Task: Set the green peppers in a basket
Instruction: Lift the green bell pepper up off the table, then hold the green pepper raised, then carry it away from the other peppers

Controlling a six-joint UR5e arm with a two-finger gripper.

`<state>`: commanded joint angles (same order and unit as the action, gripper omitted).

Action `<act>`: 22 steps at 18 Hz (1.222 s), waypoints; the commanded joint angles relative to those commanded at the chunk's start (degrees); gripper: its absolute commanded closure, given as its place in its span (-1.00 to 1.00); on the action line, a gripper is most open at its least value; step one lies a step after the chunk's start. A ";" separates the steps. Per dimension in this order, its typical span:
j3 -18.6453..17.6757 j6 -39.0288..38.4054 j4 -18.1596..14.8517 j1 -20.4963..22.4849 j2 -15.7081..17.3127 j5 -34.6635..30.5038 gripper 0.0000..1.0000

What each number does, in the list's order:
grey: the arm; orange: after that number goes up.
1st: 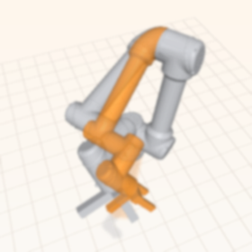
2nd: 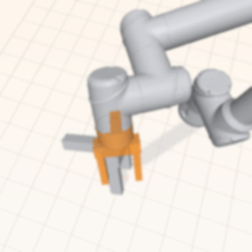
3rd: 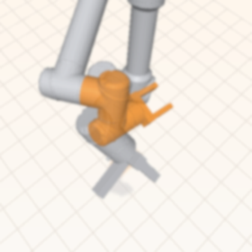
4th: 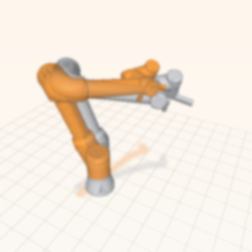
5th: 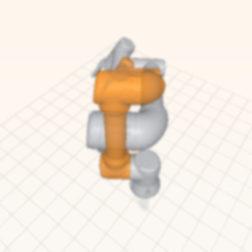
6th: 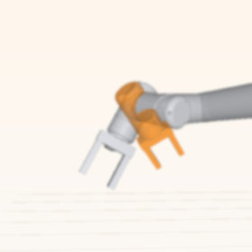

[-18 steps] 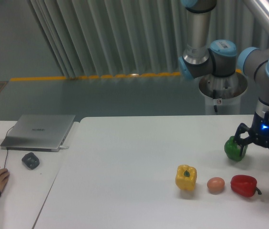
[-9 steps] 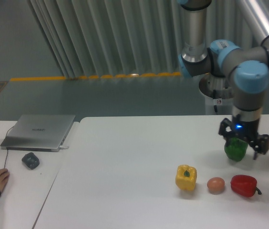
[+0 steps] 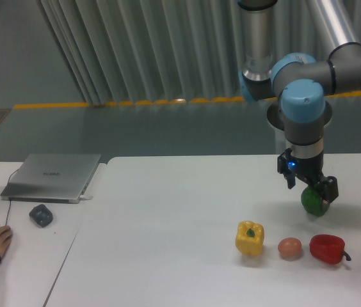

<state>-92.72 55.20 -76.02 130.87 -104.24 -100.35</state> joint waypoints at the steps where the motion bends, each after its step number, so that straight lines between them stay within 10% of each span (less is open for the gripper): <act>1: 0.00 0.00 -0.96 -0.44 0.00 -1.58 -1.00; 22: -4.49 -3.43 -0.97 -0.53 -2.55 -4.15 -1.00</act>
<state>-97.21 51.77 -76.99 130.34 -106.79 -104.50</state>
